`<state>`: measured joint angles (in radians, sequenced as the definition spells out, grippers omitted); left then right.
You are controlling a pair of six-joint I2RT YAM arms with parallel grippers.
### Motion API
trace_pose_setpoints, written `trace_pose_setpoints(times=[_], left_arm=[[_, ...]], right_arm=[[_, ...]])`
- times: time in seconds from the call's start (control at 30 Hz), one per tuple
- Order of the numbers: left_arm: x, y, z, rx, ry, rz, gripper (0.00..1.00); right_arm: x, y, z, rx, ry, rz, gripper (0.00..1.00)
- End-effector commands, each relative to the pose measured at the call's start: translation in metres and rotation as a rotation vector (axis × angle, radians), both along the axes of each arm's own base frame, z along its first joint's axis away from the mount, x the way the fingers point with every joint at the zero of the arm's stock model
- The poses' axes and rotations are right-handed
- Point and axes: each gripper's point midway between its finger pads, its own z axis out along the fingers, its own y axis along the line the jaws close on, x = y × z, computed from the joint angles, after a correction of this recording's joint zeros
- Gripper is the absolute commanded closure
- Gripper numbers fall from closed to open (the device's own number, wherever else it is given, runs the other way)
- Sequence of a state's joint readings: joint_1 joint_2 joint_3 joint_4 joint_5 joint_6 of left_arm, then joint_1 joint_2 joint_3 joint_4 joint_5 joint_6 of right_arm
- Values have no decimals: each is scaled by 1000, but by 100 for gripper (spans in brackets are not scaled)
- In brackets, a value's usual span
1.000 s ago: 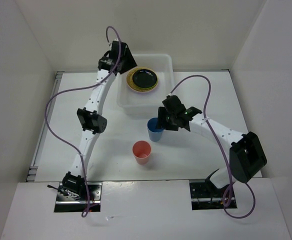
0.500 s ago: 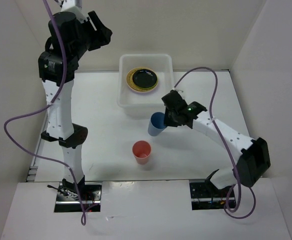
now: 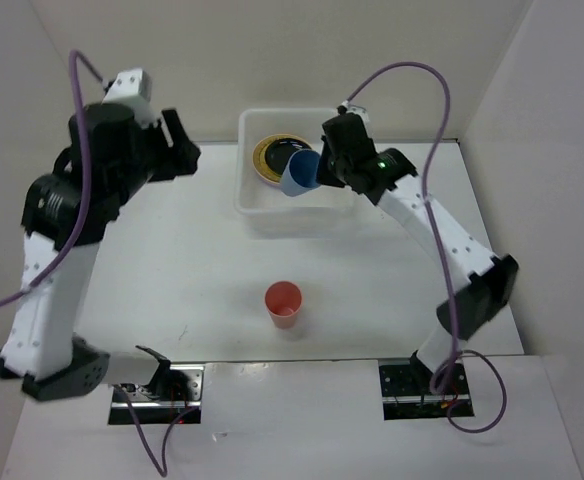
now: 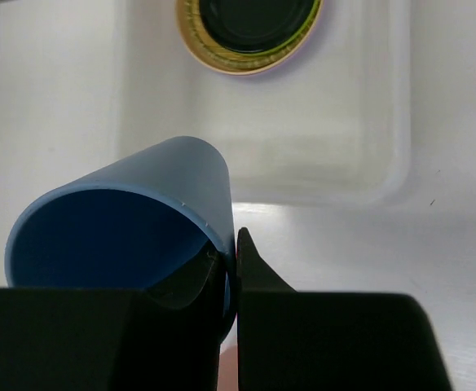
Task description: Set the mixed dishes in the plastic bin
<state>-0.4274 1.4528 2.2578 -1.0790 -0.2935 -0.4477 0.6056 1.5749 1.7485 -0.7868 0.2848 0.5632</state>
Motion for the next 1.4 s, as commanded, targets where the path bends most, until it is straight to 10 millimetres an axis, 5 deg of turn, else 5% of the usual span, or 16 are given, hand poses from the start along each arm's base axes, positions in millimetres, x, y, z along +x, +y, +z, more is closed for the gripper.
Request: trace_pose_setpoints(times=[0.0,0.03,0.07,0.13,0.37,0.47,0.67,0.73,1.1,1.37], left_arm=[[-49,23,26,-96,-208,-2,28],[-71,36,31,-125,-252,18,28],[-76,37,18,-122,-215,21,28],[-80,39,4,-84,-162,18,28],[-82,23,-120,26,158,-71,27],[-89,15,-141,-6,196,-113,27],[-90,8,-143,-24,189,-147,27],[-88,-2,-158,-26,224,-195,27],[-76,-61,-224,-113,410,-410,37],[-72,-94,-282,-75,526,-445,37]], right_arm=[[49,-2,-29,-84,19,-29,100],[57,1,-28,-89,16,-36,100],[71,-6,-48,-119,49,-54,100],[83,-9,-55,-132,55,-63,100],[114,-18,-105,-237,151,-79,100],[118,-19,-130,-286,206,-76,100],[122,-26,-136,-334,255,-87,100],[119,-28,-149,-360,301,-82,100],[111,-35,-154,-387,379,-84,100],[110,-31,-160,-383,415,-75,80]])
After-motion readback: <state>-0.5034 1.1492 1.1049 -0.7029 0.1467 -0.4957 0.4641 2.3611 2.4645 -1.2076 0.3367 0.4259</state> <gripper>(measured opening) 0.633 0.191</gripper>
